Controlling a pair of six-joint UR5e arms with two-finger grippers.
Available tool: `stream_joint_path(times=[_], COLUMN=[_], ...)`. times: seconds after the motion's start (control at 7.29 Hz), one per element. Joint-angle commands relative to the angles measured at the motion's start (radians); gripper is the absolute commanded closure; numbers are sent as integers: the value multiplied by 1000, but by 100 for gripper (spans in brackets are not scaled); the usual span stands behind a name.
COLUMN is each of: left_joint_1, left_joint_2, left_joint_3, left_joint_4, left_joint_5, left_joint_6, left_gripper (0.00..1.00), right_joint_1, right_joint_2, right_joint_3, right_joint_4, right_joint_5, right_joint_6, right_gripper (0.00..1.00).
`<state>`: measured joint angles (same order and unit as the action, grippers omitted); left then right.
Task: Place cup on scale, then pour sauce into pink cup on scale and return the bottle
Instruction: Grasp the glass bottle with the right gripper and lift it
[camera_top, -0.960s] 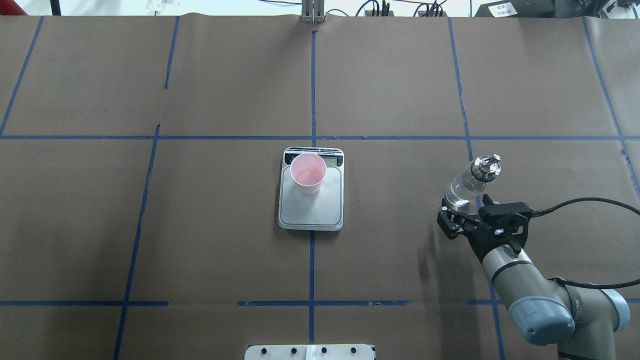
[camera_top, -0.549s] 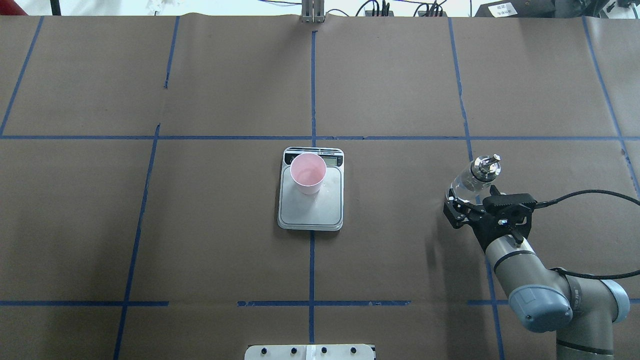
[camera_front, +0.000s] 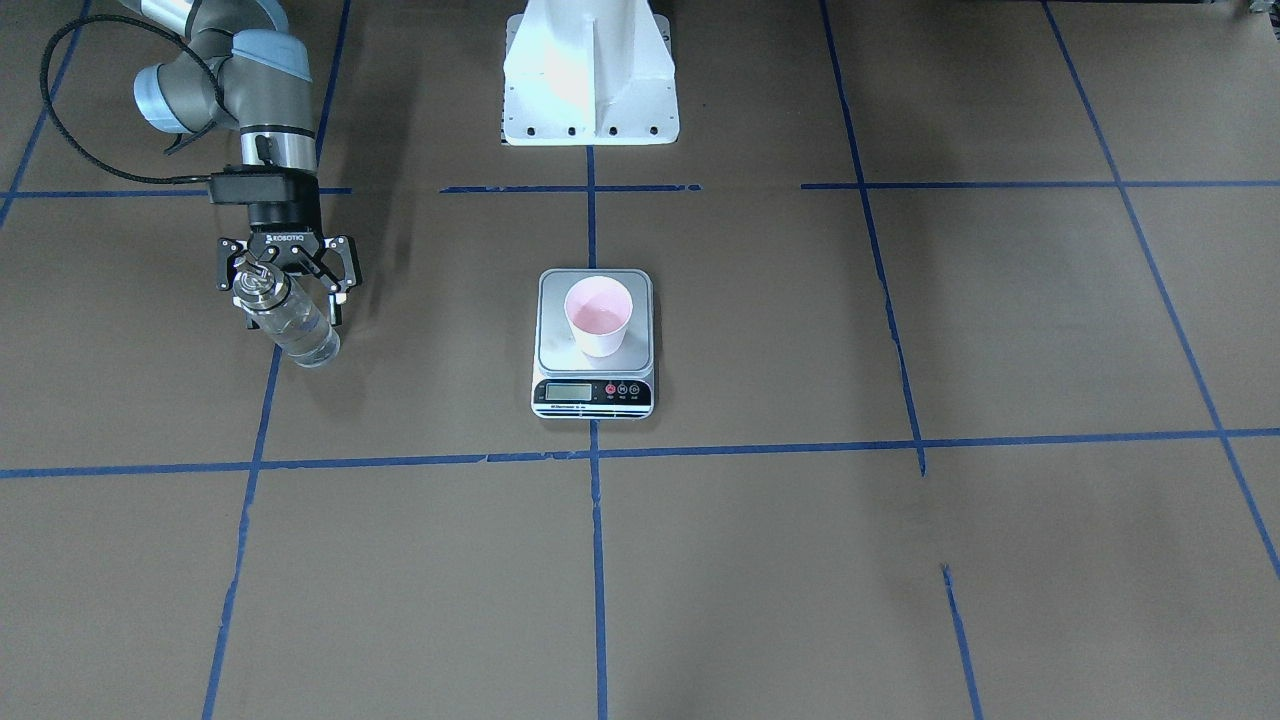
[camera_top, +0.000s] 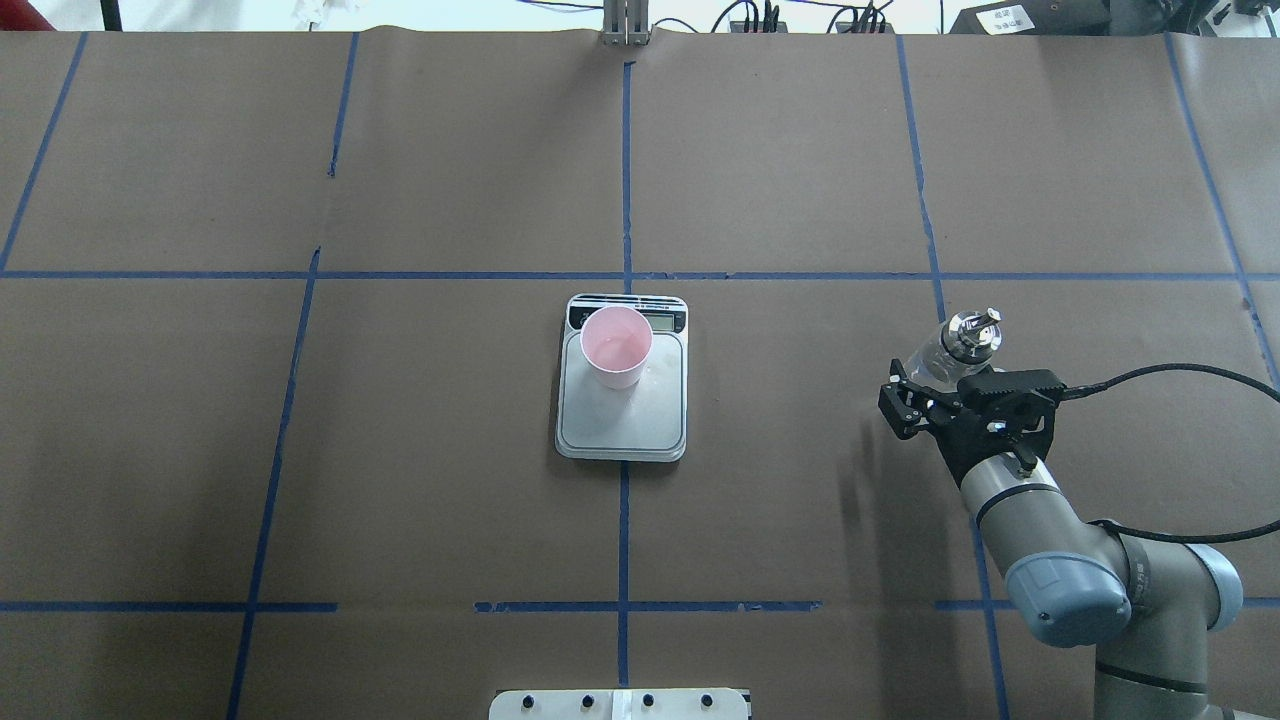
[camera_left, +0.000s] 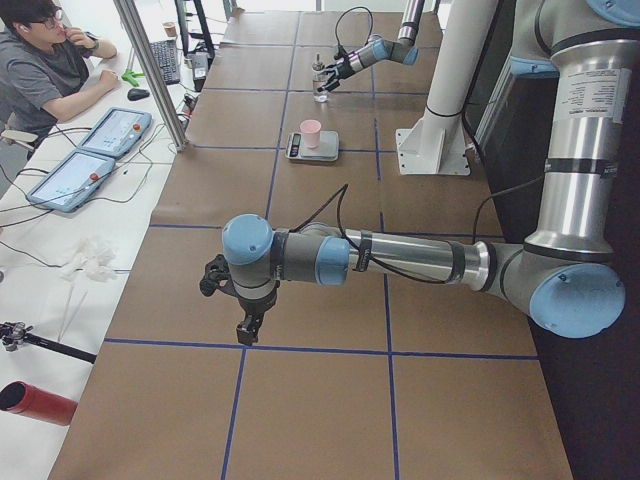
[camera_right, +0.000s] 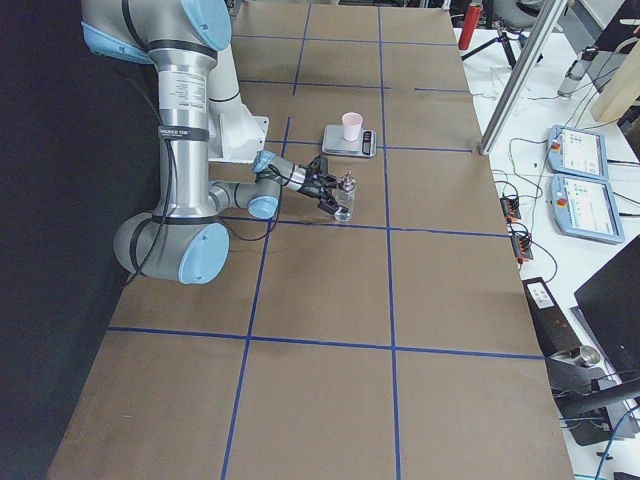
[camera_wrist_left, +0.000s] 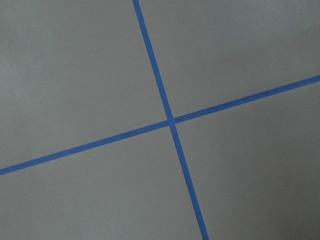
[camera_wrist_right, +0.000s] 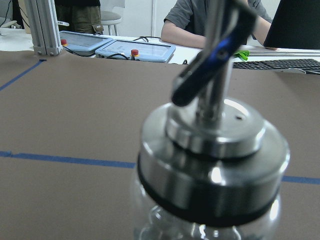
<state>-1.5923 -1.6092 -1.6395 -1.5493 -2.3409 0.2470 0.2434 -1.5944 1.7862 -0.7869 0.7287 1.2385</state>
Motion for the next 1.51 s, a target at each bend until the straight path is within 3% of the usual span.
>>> stream_joint_path(times=[0.0,0.14,0.27,0.55,1.1,1.23,1.37], left_joint_1=[0,0,0,0,0,0,0], left_joint_2=[0,0,0,0,6,6,8], left_joint_3=[0,0,0,0,0,0,-2], left_joint_4=[0,0,0,0,2,0,8], left_joint_5=[0,0,0,0,0,0,0], left_joint_6=[0,0,0,0,0,0,0], left_gripper=[0,0,0,0,0,0,0], right_joint_1=[2,5,7,11,42,63,76], right_joint_2=[5,5,5,5,34,124,160], right_joint_3=[-4,-4,-4,7,51,45,42], right_joint_4=[0,0,0,55,55,49,35], right_joint_5=[-9,-11,-20,-46,-37,-37,-32], right_joint_6=[9,4,4,-8,-303,-456,-470], right_gripper=[22,95,100,100,100,100,100])
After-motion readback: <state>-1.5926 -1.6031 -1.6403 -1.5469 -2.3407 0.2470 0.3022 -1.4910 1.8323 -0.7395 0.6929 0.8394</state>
